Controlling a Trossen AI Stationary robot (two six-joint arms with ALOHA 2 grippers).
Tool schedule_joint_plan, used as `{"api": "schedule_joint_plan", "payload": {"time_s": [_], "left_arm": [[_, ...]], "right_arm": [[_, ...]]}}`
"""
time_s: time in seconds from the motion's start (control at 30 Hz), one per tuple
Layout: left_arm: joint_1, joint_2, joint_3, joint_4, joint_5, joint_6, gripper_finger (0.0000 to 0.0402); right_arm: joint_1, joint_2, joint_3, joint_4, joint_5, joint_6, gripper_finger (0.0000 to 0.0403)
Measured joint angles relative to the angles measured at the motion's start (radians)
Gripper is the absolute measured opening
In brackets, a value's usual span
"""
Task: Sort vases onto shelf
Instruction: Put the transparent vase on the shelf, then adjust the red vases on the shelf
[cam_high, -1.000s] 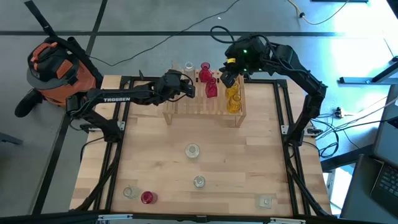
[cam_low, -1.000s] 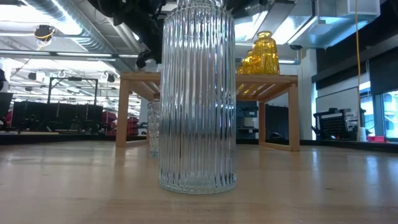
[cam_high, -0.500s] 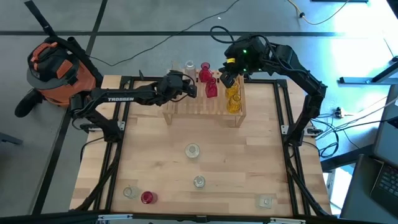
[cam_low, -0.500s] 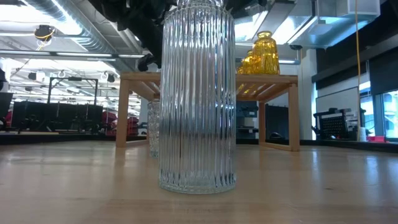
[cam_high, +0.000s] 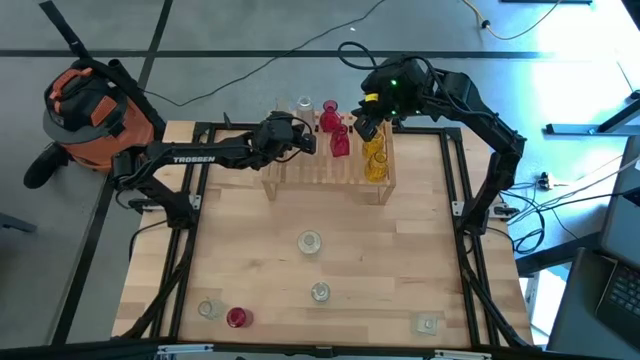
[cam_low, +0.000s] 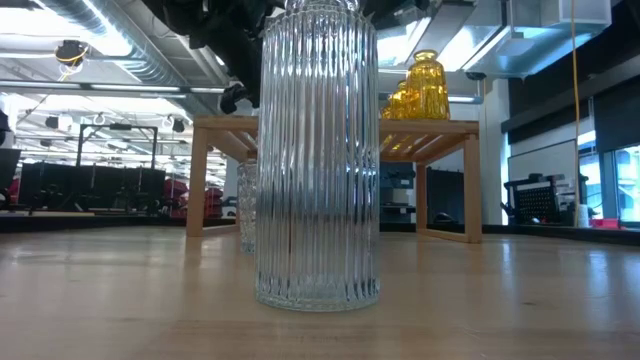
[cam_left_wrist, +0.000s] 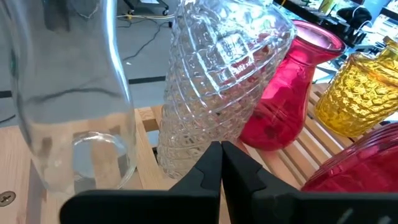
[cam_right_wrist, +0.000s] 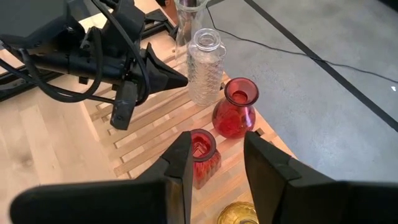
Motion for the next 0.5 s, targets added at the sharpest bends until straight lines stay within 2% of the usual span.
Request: {"api": "schedule_joint_plan", "payload": {"time_s": [0.33, 0.5], "left_arm": [[-0.001, -0.008, 0.0, -0.005, 0.003, 0.015, 0.0], [-0.042, -0.06, 0.0, -0.001, 0.0, 0.023, 0.0]], "right_arm": [[0.0, 0.0, 0.0, 0.032, -0.001, -0.015, 0.0099], [0.0, 0.0, 0.0, 0.127, -0.134, -0.108, 0.0099]]}}
